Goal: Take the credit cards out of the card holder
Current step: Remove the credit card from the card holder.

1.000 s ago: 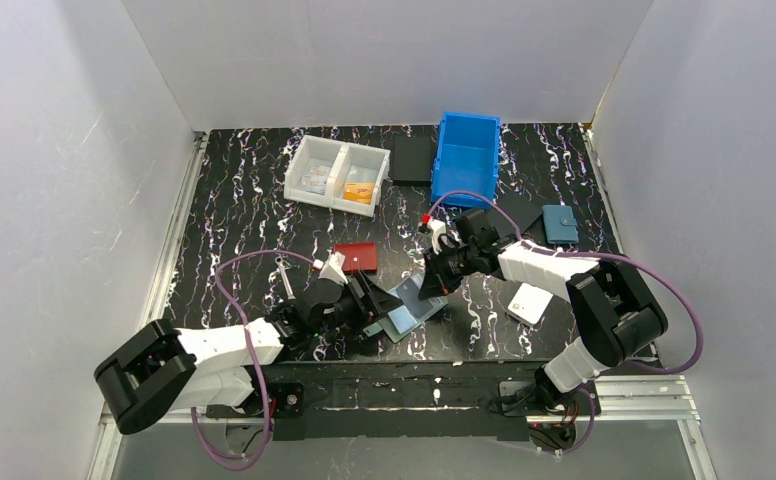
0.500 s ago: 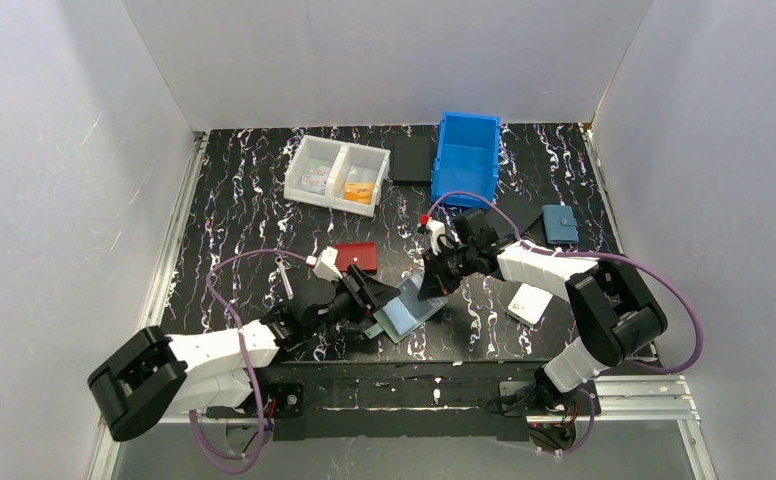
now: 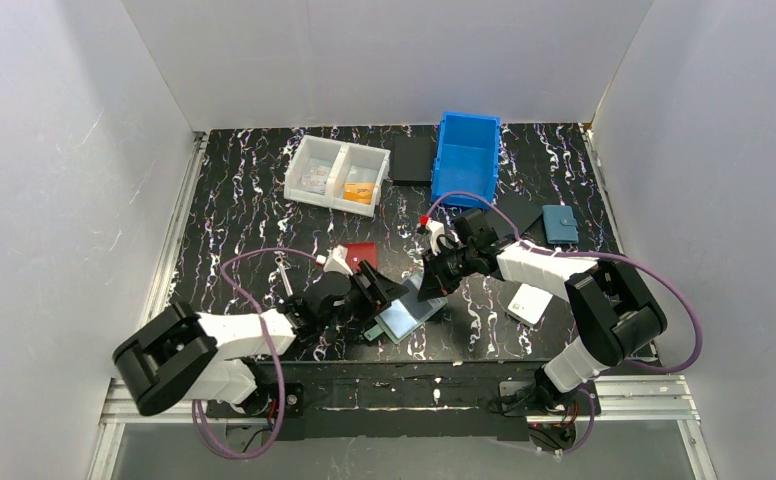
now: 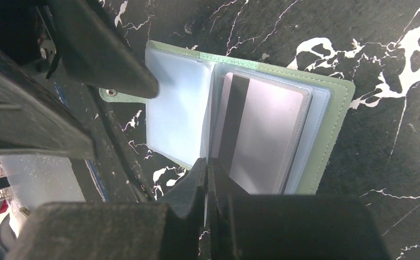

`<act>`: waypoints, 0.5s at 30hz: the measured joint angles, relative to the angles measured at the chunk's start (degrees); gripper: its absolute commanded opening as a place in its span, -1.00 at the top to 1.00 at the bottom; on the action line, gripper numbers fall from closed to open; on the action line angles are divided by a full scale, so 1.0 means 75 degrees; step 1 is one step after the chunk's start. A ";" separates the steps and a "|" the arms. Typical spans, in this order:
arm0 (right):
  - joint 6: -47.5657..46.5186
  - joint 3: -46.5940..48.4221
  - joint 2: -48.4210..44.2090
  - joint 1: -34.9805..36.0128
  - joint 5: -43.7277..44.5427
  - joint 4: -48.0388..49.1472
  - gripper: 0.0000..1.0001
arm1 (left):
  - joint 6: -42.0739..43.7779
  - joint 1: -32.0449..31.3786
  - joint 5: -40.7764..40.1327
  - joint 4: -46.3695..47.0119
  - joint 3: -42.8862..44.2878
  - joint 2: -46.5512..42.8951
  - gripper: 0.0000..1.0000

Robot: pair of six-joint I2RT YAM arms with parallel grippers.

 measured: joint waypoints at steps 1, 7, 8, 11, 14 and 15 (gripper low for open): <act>0.0002 0.0000 0.0000 0.0002 -0.0017 0.0001 0.80 | -0.0021 0.0000 0.0024 0.0012 0.0107 0.0193 -0.50; -0.0001 0.0000 0.0012 0.0036 -0.0145 0.0016 0.66 | -0.0111 0.0006 0.0078 0.0244 0.0437 0.0954 -0.57; 0.0000 0.0000 0.0012 0.0053 -0.0182 0.0021 0.61 | -0.0137 0.0006 0.0079 0.0291 0.0458 0.1041 -0.57; 0.0000 0.0000 0.0012 0.0114 -0.0364 0.0048 0.51 | -0.0278 0.0006 0.0095 0.0448 0.0521 0.1359 -0.58; -0.0001 0.0000 0.0015 0.0200 -0.0609 0.0079 0.42 | -0.0477 0.0006 0.0111 0.0596 0.0555 0.1712 -0.58; -0.0004 0.0000 0.0018 0.0234 -0.0694 0.0079 0.39 | -0.0544 0.0006 0.0114 0.0644 0.0555 0.1798 -0.58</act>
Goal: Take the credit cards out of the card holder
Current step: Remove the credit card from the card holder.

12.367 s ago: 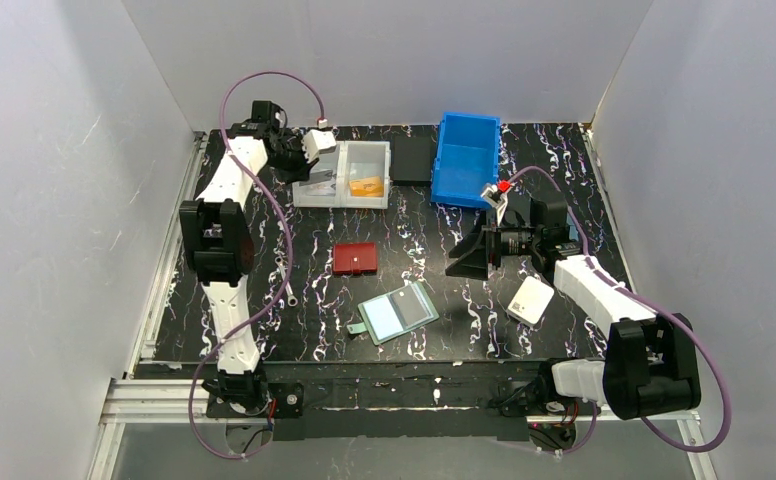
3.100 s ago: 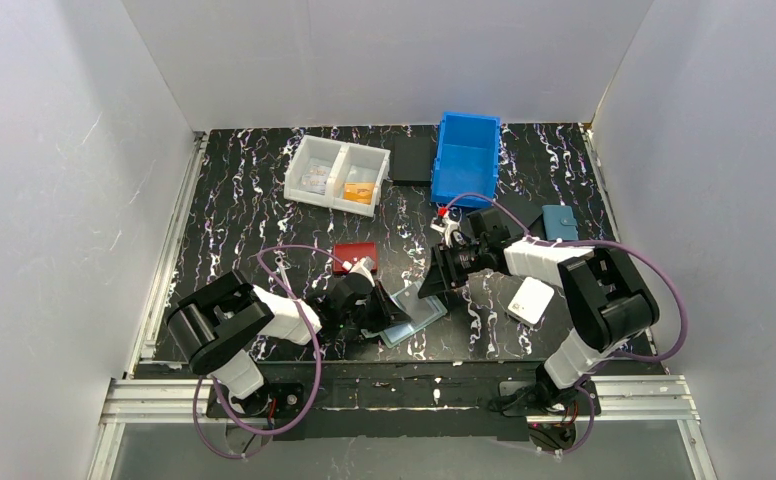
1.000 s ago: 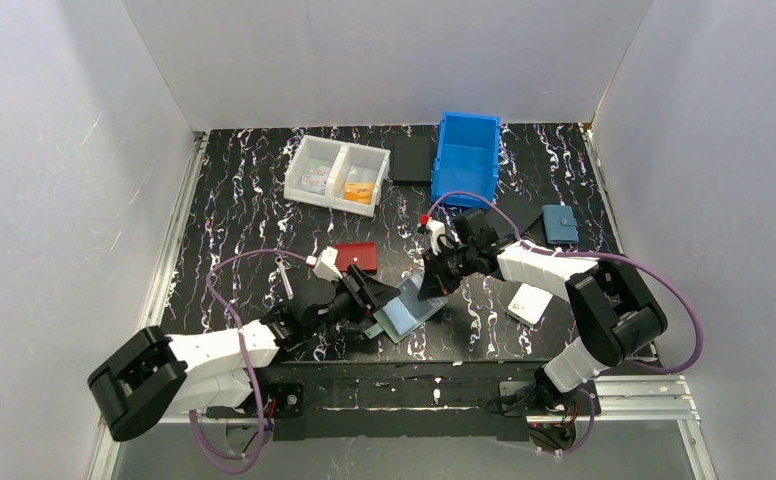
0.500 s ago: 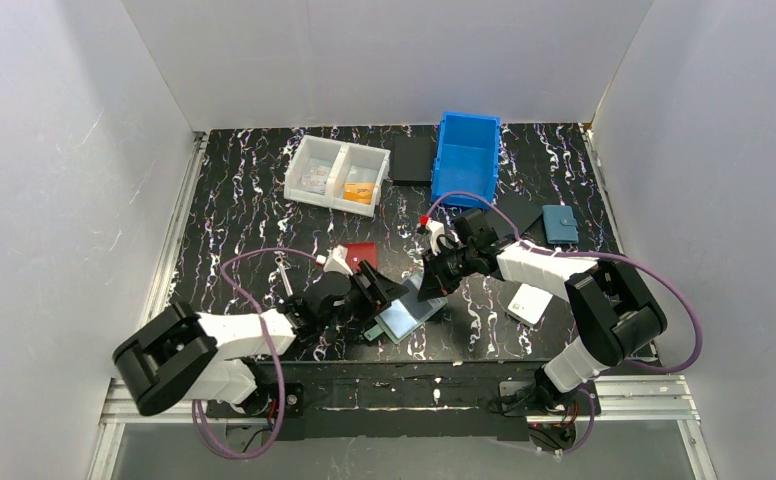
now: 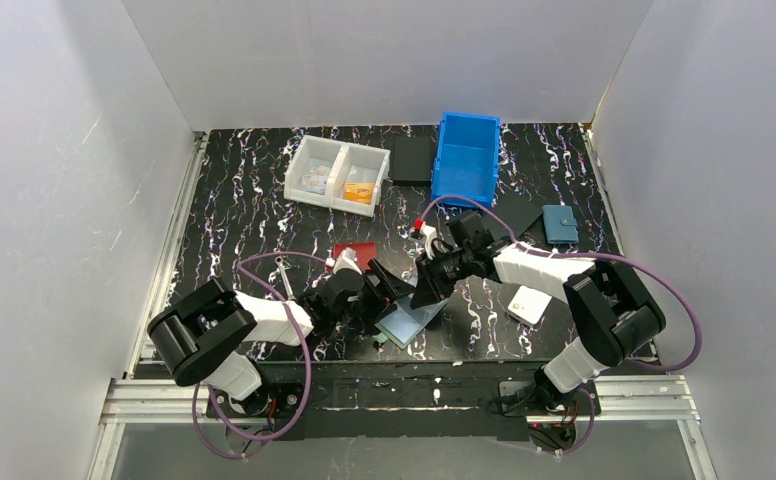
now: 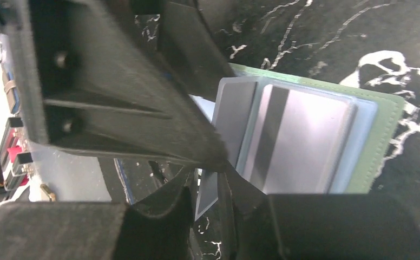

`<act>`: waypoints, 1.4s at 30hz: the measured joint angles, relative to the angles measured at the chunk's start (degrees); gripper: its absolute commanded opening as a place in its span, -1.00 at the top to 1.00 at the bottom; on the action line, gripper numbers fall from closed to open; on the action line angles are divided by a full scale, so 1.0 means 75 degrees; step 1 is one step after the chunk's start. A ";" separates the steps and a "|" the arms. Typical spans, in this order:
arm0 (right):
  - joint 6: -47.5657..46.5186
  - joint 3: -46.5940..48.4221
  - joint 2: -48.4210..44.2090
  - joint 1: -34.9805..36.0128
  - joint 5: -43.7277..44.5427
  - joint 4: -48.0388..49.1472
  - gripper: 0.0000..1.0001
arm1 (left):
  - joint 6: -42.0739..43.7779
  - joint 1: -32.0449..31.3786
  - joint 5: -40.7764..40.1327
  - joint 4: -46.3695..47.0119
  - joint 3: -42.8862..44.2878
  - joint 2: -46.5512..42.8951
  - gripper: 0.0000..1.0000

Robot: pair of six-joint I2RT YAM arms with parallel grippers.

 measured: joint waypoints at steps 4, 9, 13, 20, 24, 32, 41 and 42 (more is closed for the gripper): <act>-0.0057 0.0000 0.0003 0.0139 -0.0349 -0.0003 0.26 | -0.0236 0.0002 0.0000 0.0214 0.0000 0.0203 -0.54; -0.0158 0.0000 0.0003 0.0266 -0.0773 -0.0003 0.22 | -0.0485 0.0009 0.0000 0.0352 -0.0052 0.0210 -0.16; -0.0236 0.0003 0.0003 0.0288 -0.1020 -0.0022 0.19 | -0.0573 0.0009 0.0017 0.0397 -0.0203 0.0206 0.12; -0.1021 0.0194 0.0003 0.0280 -0.1304 -0.0367 0.09 | -0.0499 0.0016 0.0059 0.0434 -0.0555 0.0193 0.35; -0.1207 0.0224 0.0003 0.0260 -0.1247 -0.0484 0.06 | -0.0303 0.0077 0.0188 0.0518 -0.0691 0.0189 0.46; -0.1095 0.0224 0.0125 0.0106 -0.0784 -0.0471 0.04 | 0.0315 0.0150 0.0568 0.0444 -0.0749 0.0182 0.67; -0.0696 0.0221 0.0376 -0.0245 -0.0685 -0.0344 0.04 | 0.1152 0.0254 0.1027 -0.0335 -0.0697 -0.0325 0.39; -0.0675 0.0221 0.0376 -0.0248 -0.0688 -0.0320 0.03 | 0.1195 0.0254 0.1065 -0.0424 -0.0697 -0.0412 0.36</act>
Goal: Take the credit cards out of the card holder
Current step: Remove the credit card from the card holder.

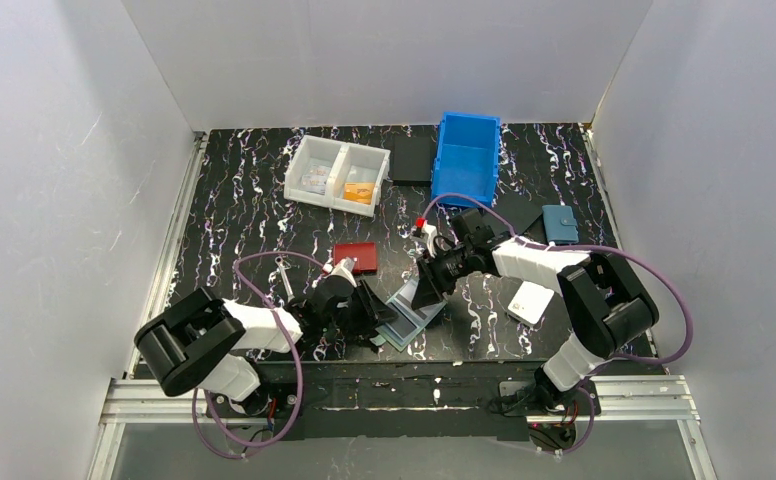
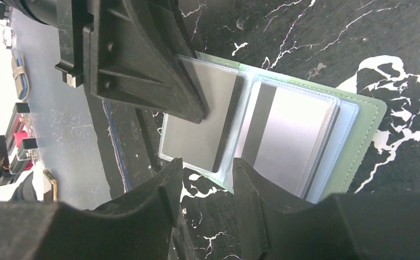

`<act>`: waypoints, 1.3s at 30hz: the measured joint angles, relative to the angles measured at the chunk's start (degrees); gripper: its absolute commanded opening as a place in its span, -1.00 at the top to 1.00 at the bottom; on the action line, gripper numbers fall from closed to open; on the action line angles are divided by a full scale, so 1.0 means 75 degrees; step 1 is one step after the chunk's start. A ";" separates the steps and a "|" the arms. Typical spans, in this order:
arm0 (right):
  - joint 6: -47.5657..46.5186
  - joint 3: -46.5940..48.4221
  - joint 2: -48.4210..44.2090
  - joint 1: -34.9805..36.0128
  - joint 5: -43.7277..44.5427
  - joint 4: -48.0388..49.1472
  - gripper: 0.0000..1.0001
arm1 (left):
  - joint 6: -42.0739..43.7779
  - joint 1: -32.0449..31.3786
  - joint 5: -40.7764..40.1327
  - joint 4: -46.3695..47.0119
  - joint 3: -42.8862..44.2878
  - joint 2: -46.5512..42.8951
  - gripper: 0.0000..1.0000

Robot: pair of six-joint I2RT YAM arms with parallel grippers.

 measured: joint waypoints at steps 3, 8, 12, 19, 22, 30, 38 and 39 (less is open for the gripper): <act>0.0066 0.0000 0.0001 0.0000 -0.0006 0.0060 0.03 | 0.0030 0.0000 0.0098 -0.0174 -0.0003 -0.0180 0.34; 0.0126 0.0000 0.0013 0.0003 -0.0030 0.0089 0.03 | -0.0011 0.0003 0.0268 -0.0285 -0.0006 -0.0221 0.54; 0.0162 0.0000 0.0036 0.0003 -0.0061 0.0093 0.04 | -0.0027 0.0003 0.0383 -0.0412 -0.0006 -0.0221 0.98; 0.0245 0.0000 0.0117 0.0003 -0.0234 0.0126 0.02 | 0.0395 0.0010 0.0471 -0.0412 -0.0006 -0.0419 1.00; 0.0257 0.0000 0.0118 -0.0040 -0.0455 0.0138 -0.06 | 0.1122 0.0023 0.0613 -0.0492 0.0007 -0.0616 1.00; 0.0254 0.0000 -0.0214 -0.0545 -0.1239 0.0288 -0.17 | 0.4125 0.0236 0.1755 -0.0651 0.0595 -0.1494 1.00; 0.0135 -0.0003 -0.0286 -0.0775 -0.1933 0.0296 -0.18 | 0.4983 0.0565 0.2758 -0.0694 0.0942 -0.1242 1.00; 0.0137 -0.0003 -0.0309 -0.0780 -0.2091 0.0323 -0.17 | 0.5019 0.0565 0.2840 -0.0696 0.0960 -0.1197 1.00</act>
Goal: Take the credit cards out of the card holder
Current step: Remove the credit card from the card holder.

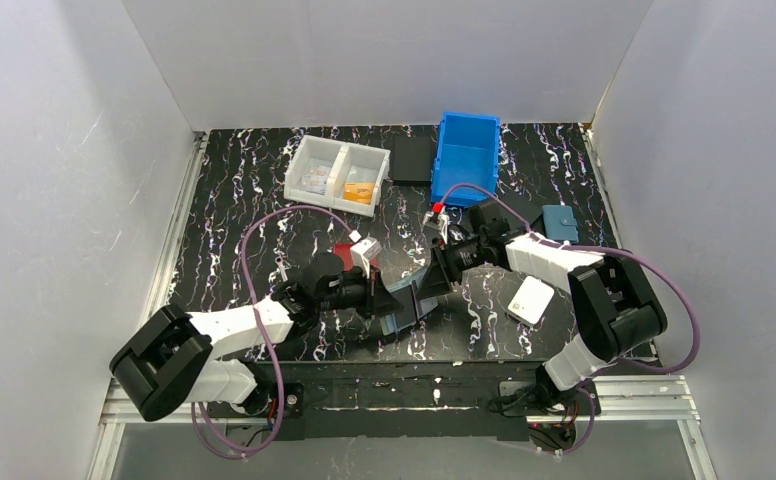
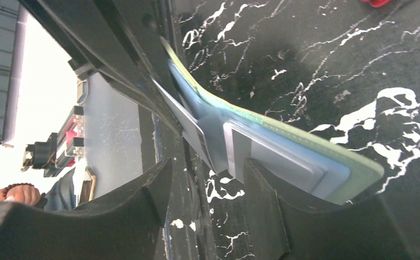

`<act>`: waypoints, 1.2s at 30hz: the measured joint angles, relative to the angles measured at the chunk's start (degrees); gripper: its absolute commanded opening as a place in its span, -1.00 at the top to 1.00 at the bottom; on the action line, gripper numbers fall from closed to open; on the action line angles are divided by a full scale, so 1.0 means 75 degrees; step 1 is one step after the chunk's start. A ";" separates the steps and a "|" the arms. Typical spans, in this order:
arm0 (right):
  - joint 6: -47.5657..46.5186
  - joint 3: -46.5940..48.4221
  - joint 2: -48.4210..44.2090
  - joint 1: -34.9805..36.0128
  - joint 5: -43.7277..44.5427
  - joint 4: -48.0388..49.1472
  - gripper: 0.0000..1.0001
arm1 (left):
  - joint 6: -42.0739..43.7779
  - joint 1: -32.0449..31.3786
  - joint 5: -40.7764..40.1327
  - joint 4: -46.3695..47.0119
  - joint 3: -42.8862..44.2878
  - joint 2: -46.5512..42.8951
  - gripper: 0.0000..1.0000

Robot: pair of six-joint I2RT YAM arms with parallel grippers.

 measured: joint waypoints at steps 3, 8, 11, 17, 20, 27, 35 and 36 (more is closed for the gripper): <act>0.0006 -0.0003 -0.0020 -0.0010 -0.0161 0.0054 -0.14 | 0.0062 0.0000 0.0170 0.0008 0.0021 0.0078 1.00; 0.0132 -0.0090 -0.0037 -0.0008 -0.0497 0.0289 -0.08 | 0.0008 0.0000 0.0352 0.0181 0.0020 0.0089 1.00; 0.0258 -0.0096 -0.0037 -0.0007 -0.0576 0.0384 0.02 | -0.0138 0.0003 0.0383 0.0470 0.0002 0.0125 1.00; 0.0461 -0.0096 -0.0037 0.0008 -0.0739 0.0542 0.43 | -0.0485 0.0004 0.0406 0.1290 -0.0290 0.0155 1.00; 0.0528 -0.0096 -0.0037 0.0022 -0.0782 0.0598 0.75 | -0.0655 0.0003 0.0440 0.1688 -0.0435 0.0210 1.00; 0.0570 -0.0096 -0.0037 0.0059 -0.0887 0.0695 0.97 | -0.0961 0.0061 0.0407 0.2487 -0.0854 0.0227 1.00; 0.0564 -0.0096 -0.0037 0.0171 -0.0940 0.0784 0.97 | -0.1298 0.0410 0.0408 0.3119 -0.1582 -0.0186 0.67; 0.0562 -0.0096 -0.0037 0.0153 -0.0938 0.0779 0.97 | -0.1313 0.0439 0.0412 0.3123 -0.1617 -0.0209 0.66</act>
